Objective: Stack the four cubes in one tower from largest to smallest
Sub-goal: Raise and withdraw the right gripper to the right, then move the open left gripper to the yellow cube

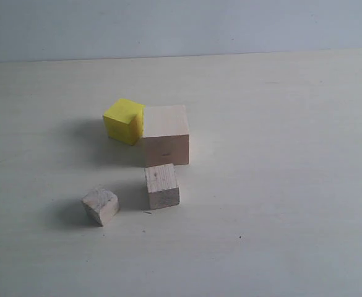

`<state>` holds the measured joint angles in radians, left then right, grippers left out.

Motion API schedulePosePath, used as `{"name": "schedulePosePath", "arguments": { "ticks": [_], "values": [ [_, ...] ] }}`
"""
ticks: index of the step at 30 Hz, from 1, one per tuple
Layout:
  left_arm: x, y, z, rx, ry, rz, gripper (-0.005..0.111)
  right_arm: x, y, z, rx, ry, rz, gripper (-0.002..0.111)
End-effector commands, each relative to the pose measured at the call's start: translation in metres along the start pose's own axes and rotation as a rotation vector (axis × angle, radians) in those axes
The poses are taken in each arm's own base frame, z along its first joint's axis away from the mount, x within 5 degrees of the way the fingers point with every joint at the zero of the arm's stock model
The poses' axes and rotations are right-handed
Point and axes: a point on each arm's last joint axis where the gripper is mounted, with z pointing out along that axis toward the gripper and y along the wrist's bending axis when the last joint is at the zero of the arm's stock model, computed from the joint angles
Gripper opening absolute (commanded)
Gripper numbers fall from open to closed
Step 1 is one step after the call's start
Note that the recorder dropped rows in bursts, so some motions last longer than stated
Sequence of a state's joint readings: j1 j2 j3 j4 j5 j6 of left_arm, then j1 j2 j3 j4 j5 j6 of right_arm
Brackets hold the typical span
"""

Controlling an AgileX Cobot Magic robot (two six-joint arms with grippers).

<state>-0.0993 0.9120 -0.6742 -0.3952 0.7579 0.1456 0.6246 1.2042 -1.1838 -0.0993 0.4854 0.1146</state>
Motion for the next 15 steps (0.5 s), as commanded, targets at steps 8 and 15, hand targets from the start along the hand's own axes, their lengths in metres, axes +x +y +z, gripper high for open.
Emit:
{"name": "schedulePosePath", "arguments": {
  "ticks": [8,15],
  "values": [
    [-0.026,0.004,0.018,-0.007,-0.191,-0.002,0.004,0.045,-0.004,-0.05,0.0,-0.067,0.024,0.0],
    [-0.036,0.005,0.084,0.136,-0.038,-0.007,0.067,0.051,-0.005,-0.056,0.008,-0.01,0.03,0.0]
  ]
}}
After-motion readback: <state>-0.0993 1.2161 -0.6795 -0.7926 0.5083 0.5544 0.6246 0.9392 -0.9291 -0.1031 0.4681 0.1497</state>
